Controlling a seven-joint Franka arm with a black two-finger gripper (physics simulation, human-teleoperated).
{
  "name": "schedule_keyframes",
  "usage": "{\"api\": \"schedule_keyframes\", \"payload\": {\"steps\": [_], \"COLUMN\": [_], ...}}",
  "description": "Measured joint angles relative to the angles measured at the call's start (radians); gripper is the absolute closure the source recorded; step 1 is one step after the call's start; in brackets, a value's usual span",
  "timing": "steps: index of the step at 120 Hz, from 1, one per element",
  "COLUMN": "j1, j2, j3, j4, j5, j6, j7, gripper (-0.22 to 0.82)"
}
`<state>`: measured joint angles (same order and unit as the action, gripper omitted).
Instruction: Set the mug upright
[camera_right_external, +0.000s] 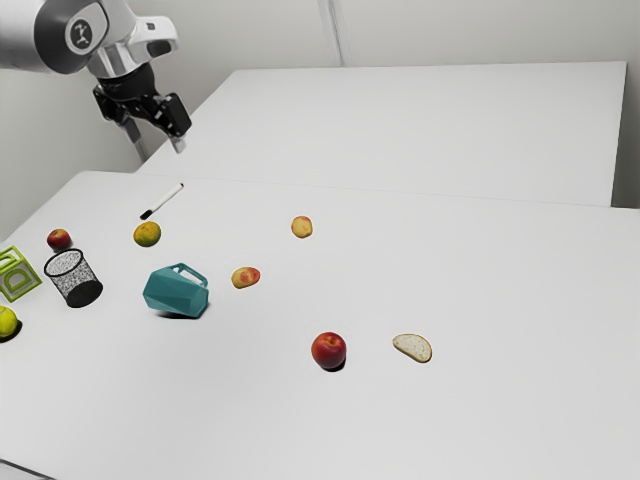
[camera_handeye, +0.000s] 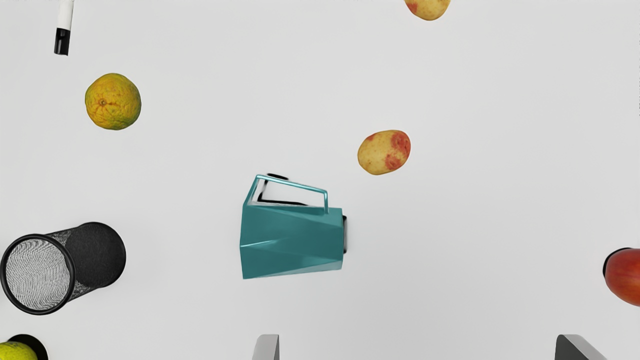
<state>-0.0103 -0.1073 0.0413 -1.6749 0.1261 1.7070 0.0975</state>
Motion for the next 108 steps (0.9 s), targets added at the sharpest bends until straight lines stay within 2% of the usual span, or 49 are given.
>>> {"api": "schedule_keyframes", "payload": {"steps": [27, 48, 80, 108], "j1": [0.015, 0.154, 0.417, 0.464], "j2": [0.004, 0.031, 0.169, 0.333], "j3": [0.002, 0.002, 0.002, 0.003], "j4": [-0.006, -0.023, -0.035, -0.032], "j5": [-0.002, -0.071, -0.329, -0.434], "j6": [0.024, 0.031, -0.029, -0.101], "j7": [0.009, 0.017, 0.045, 0.12], "gripper": [0.0, 0.0, 0.0, 0.0]}}
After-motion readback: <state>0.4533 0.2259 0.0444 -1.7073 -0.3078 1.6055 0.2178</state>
